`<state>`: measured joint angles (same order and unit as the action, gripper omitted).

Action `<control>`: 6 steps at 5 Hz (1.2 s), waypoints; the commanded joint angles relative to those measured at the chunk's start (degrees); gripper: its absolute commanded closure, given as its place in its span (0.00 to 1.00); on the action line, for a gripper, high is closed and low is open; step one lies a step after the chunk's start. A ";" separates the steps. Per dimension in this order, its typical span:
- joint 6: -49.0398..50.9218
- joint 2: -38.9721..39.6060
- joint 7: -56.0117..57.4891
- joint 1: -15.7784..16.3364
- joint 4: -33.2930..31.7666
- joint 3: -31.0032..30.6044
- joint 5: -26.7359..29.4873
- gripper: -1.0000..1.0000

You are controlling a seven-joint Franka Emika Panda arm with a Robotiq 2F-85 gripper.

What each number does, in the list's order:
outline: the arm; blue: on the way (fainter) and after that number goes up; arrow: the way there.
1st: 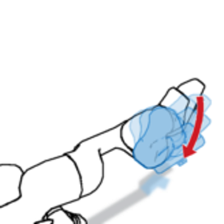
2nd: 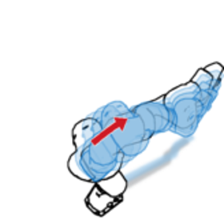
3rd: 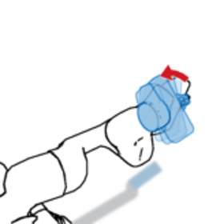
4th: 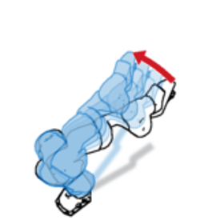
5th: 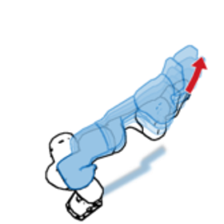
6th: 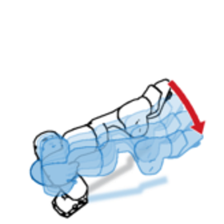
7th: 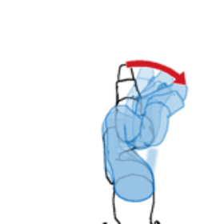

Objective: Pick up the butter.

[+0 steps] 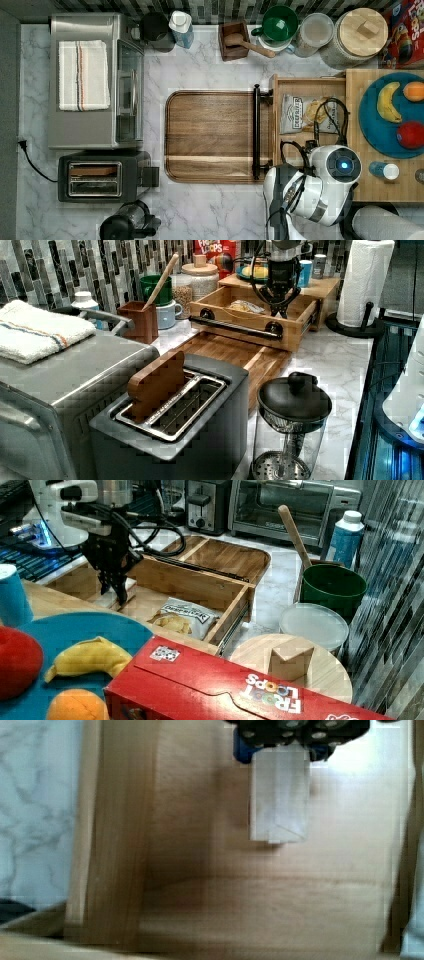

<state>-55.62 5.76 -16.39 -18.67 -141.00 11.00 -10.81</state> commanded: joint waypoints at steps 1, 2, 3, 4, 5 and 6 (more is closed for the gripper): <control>6.81 -10.79 14.84 3.10 12.48 -1.53 -5.07 1.00; 8.17 -11.27 19.64 3.46 14.84 -1.71 -4.27 1.00; 12.84 -12.29 19.50 4.37 17.05 -3.01 -0.79 1.00; 13.00 -15.28 13.06 6.10 15.06 -5.73 -1.55 1.00; 15.94 -16.43 2.43 7.90 14.88 -9.60 -2.95 1.00; 17.76 -16.92 -5.32 8.35 15.12 -14.01 -3.24 1.00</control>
<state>-37.71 -7.81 -17.83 -15.75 -131.27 2.55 -13.95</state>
